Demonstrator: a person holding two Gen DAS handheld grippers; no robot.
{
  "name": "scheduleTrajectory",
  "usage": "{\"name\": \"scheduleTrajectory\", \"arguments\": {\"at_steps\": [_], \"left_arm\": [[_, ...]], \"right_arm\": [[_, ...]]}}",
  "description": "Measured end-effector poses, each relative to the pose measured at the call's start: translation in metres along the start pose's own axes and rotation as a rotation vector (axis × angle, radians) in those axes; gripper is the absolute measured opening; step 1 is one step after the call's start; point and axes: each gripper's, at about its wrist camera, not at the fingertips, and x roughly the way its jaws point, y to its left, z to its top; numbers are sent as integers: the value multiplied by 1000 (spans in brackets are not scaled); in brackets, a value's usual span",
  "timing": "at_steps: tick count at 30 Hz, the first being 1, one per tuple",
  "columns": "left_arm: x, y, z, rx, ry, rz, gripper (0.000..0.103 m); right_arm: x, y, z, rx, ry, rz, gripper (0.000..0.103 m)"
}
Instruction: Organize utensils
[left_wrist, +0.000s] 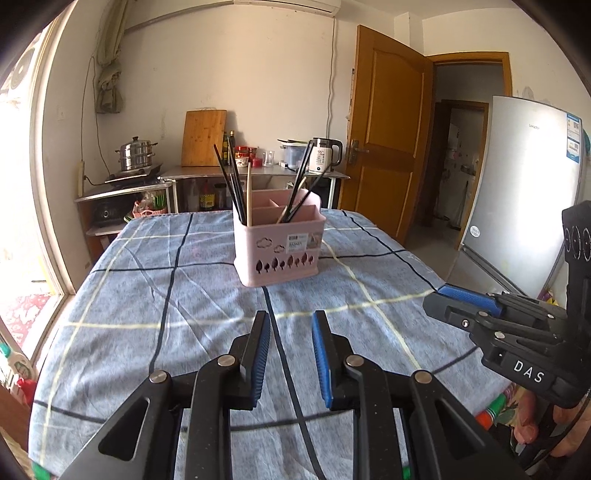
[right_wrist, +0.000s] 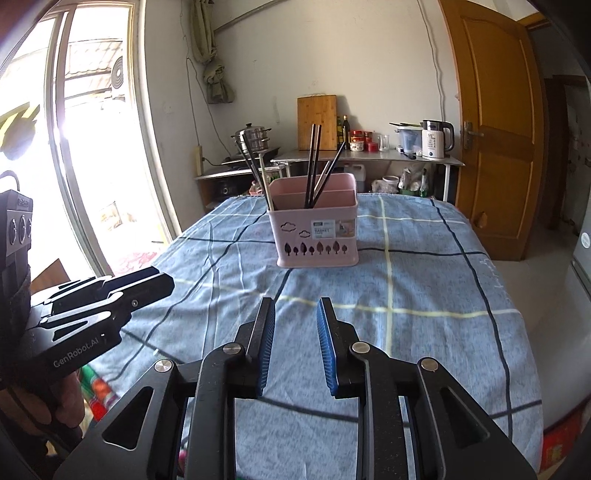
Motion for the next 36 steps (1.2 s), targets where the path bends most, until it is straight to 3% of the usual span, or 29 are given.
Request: {"name": "scheduleTrajectory", "arguments": {"at_steps": [36], "left_arm": [[-2,1,-15,-12,-19,17,23]], "right_arm": [[-1,5,-9,-13,10,-15,24]]}}
